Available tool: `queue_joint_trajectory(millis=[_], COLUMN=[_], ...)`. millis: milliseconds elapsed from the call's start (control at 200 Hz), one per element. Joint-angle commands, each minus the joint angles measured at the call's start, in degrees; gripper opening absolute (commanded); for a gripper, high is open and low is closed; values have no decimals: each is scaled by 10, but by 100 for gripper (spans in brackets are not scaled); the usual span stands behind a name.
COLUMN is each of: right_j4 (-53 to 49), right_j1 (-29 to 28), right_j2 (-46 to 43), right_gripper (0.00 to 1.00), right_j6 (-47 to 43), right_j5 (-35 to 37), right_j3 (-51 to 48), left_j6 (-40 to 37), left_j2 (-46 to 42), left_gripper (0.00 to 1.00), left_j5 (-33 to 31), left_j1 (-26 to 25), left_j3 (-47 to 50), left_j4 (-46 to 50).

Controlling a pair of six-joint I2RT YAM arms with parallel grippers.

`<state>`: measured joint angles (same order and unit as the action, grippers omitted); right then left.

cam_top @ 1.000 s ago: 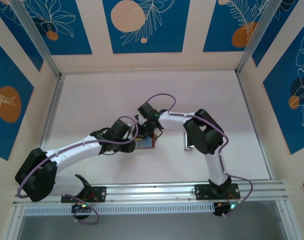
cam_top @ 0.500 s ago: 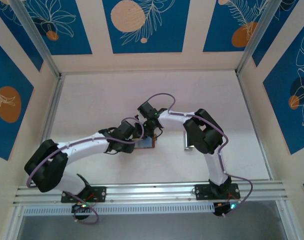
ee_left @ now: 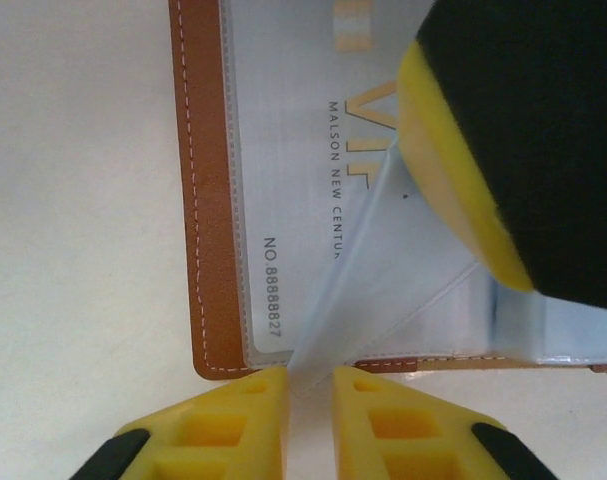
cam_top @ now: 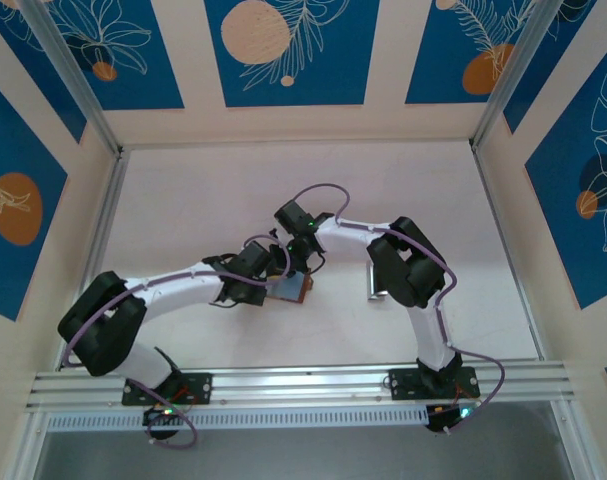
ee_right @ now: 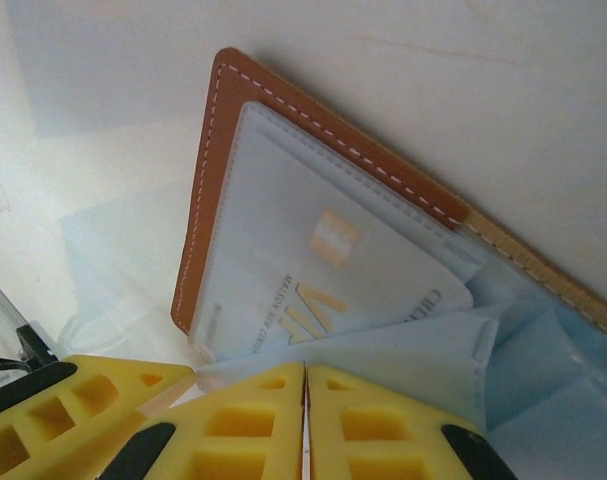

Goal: Put the credit cards into the card holder
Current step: Flip over the card slot on the card holder.

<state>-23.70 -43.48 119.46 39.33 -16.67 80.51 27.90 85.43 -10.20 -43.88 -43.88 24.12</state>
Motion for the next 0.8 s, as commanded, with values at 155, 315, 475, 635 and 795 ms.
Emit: queue_joint_trajectory(millis=[155,315,475,635,795], right_j4=[-43,-50,-51,-64,-60], right_j1=[-8,-6,0,3,2], right_j2=[-24,-70,-119,-155,-186], right_gripper=[12,14,19,20,20], right_j6=[-38,-47,-48,-49,-38], right_j5=[4,26,50,84,110], right_j3=[41,27,5,-20,-73], left_j6=[-18,-14,-10,-7,-5], left_j2=[16,25,36,43,58], left_gripper=[13,13,13,13,13], left_j5=[-15,-28,-39,-54,-65], left_j1=[-4,-4,-3,-3,0], left_j3=[-27,-39,-49,-62,-77], left_j4=[-10,-5,-2,6,11])
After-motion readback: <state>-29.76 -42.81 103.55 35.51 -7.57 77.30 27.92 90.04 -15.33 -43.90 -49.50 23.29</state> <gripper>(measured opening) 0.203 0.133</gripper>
